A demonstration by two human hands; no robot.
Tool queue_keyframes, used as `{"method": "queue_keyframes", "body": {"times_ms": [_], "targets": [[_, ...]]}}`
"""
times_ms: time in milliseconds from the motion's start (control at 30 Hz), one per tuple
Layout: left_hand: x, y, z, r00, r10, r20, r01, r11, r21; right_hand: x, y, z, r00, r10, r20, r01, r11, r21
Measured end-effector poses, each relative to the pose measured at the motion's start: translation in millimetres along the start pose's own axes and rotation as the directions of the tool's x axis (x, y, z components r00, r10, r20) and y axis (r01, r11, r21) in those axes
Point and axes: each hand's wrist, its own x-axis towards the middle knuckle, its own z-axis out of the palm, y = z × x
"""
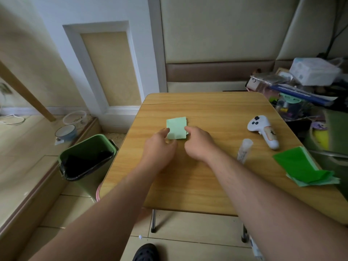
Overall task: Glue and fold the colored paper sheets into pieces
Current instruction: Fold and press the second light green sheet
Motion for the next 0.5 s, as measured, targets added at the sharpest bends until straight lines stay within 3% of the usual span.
{"method": "queue_keyframes", "body": {"times_ms": [167, 300, 433, 500], "targets": [[-1.7, -3.4, 1.5, 0.999, 0.029, 0.031, -0.03, 0.999, 0.022, -19.2, 10.4, 6.9, 0.997, -0.038, -0.068, 0.043, 0.997, 0.062], [-18.0, 9.9, 9.0, 0.984, 0.175, -0.031, -0.177, 0.983, -0.048, -47.9, 19.8, -2.4, 0.964, -0.211, -0.163, 0.218, 0.976, 0.023], [-38.1, 32.7, 23.6, 0.947, 0.321, -0.023, -0.321, 0.937, -0.141, -84.4, 33.7, -44.8, 0.837, -0.376, -0.397, 0.412, 0.911, 0.005], [-51.3, 43.8, 35.4, 0.916, 0.399, 0.038, -0.391, 0.911, -0.134, -96.5, 49.0, -69.2, 0.756, -0.33, -0.565, 0.411, 0.911, 0.018]]}}
